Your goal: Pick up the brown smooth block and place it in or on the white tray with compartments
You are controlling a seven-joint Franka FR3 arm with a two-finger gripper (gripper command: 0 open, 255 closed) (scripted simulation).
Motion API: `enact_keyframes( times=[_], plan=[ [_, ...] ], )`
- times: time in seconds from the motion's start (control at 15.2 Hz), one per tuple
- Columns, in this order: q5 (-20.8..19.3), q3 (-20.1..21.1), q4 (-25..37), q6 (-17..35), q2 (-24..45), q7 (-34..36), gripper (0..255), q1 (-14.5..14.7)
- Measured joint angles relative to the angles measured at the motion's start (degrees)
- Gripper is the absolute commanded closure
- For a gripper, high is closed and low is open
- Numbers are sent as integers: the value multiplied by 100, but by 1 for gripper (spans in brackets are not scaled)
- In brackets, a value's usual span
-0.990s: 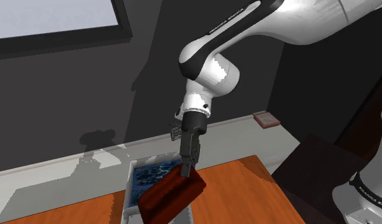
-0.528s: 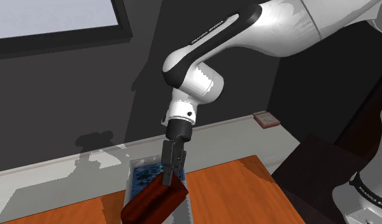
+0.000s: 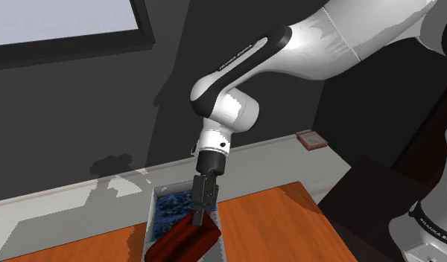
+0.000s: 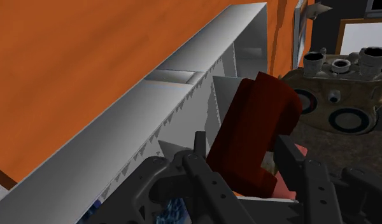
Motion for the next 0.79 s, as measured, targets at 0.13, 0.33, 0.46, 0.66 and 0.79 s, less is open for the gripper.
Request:
enact_keyframes(
  times=[0.13, 0.33, 0.46, 0.66, 0.79],
  plan=[
    [44, 17, 24, 27, 64, -70, 255, 7],
    [71, 12, 16, 14, 76, -107, 255, 15],
    [64, -2, 20, 14, 78, -103, 255, 19],
    [147, 23, 6, -28, 55, -113, 0, 50],
    [275, 26, 27, -42, 87, -119, 0, 45]
  ],
)
